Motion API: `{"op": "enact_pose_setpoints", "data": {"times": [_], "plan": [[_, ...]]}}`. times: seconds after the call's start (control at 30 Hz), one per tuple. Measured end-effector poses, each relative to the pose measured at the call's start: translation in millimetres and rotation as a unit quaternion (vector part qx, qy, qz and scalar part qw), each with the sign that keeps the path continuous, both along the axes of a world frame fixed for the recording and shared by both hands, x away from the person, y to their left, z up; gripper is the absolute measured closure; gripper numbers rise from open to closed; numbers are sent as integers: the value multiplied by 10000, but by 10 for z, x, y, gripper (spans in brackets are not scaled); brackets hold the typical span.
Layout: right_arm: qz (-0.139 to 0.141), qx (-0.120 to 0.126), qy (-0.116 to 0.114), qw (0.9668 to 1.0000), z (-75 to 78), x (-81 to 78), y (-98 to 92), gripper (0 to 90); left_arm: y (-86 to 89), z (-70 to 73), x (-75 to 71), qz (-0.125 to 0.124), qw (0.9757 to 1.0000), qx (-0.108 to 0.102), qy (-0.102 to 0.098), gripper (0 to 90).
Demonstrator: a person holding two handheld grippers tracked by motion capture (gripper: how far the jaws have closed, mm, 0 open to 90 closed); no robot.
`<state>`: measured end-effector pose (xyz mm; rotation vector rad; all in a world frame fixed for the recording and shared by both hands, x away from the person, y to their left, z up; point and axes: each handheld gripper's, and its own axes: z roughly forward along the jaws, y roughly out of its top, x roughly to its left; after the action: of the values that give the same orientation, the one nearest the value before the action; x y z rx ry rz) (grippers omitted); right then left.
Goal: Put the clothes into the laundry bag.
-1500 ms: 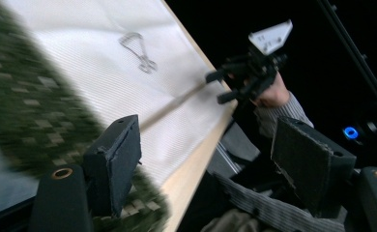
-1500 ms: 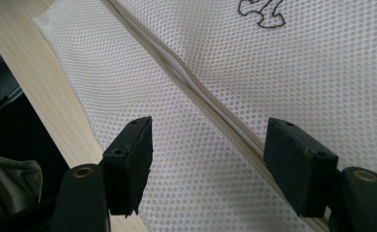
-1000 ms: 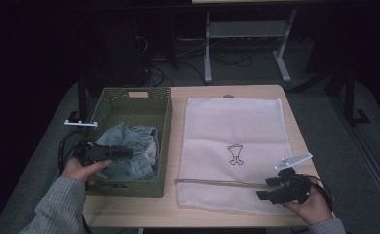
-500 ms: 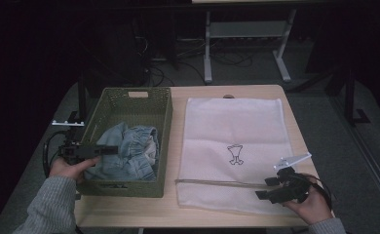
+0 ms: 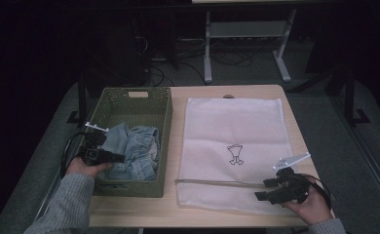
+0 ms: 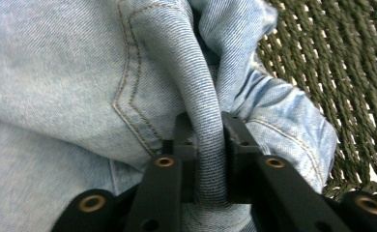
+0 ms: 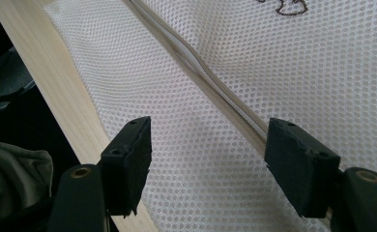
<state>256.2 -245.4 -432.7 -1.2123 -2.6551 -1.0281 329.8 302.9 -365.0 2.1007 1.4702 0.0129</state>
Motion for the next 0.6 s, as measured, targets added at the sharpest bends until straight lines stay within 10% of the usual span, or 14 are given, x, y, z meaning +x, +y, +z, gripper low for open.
{"op": "enact_pose_setpoints", "data": {"times": [0.23,0.4,0.6], "plan": [[-25,58,-11,10000,3,2,-14,329,-177,180,36,-340,9989,-192,-249,835],[-19,72,1,10000,-14,-2,-23,328,-263,64,99,-346,9993,-164,-6,395],[4,71,3,10000,-17,3,-18,325,-391,-23,165,-446,9985,134,271,270]]}}
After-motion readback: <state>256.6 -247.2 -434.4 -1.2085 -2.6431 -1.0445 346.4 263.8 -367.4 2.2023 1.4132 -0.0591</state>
